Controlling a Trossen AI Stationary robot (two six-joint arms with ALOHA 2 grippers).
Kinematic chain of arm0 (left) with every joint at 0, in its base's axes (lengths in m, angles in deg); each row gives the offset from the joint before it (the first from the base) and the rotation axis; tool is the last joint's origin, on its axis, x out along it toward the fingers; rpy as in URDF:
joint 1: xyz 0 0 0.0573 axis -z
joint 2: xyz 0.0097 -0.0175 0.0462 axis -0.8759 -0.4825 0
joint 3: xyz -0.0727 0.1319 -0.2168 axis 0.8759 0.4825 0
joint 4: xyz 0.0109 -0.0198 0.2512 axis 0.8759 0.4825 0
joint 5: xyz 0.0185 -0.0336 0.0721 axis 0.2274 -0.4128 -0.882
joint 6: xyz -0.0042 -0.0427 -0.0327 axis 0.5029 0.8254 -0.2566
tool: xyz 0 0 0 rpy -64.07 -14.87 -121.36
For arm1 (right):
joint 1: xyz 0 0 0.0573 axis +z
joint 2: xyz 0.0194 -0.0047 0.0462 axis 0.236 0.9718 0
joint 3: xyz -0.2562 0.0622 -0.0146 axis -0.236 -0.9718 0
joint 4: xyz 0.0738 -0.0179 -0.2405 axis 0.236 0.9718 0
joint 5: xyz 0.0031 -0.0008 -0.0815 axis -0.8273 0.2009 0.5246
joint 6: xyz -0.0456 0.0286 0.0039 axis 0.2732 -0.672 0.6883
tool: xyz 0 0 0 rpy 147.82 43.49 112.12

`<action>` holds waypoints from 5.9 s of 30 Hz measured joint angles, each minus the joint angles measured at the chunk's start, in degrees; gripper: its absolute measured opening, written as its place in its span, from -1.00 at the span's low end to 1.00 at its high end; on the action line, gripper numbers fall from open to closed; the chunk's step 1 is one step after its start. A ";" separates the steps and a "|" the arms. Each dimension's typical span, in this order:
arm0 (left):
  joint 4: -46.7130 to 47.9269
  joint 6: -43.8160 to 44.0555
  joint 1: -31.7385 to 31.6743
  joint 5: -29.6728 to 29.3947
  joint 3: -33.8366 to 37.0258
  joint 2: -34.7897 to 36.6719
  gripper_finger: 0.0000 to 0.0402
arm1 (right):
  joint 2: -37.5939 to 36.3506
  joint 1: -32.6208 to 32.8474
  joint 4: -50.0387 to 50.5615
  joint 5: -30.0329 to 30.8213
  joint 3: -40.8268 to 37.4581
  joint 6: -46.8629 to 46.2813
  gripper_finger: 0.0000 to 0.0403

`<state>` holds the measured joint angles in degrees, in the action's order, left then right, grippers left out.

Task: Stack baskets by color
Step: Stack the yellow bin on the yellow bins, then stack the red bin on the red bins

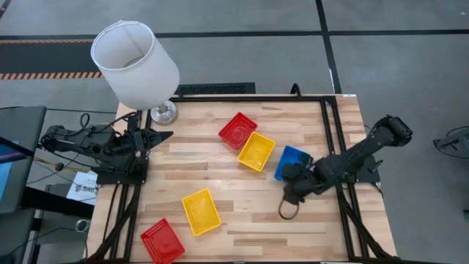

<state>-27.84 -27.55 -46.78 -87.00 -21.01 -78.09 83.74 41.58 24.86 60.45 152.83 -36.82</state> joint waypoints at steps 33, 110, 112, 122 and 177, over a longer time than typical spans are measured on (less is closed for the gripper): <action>3.42 3.67 0.02 14.72 -0.02 0.17 0.16 | 39.27 -18.08 -28.88 -19.09 44.33 42.83 -0.23; 3.45 2.12 0.02 14.21 -0.02 0.15 0.16 | 24.12 -33.93 13.21 -21.85 52.19 37.03 -0.98; 3.45 2.10 0.02 13.57 -0.02 0.15 0.16 | 19.84 -36.37 15.73 -19.05 50.83 35.62 -0.98; 3.43 1.34 0.00 11.07 -0.02 0.15 0.16 | -4.38 -46.39 -1.16 -18.83 15.86 25.50 -0.98; 27.74 15.28 1.44 33.87 -0.02 -9.94 0.16 | -7.06 -45.92 -23.70 -27.89 -0.65 30.35 0.16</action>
<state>-0.10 -12.27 -45.34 -53.13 -21.03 -88.03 76.68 -4.34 1.16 32.56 152.18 -6.47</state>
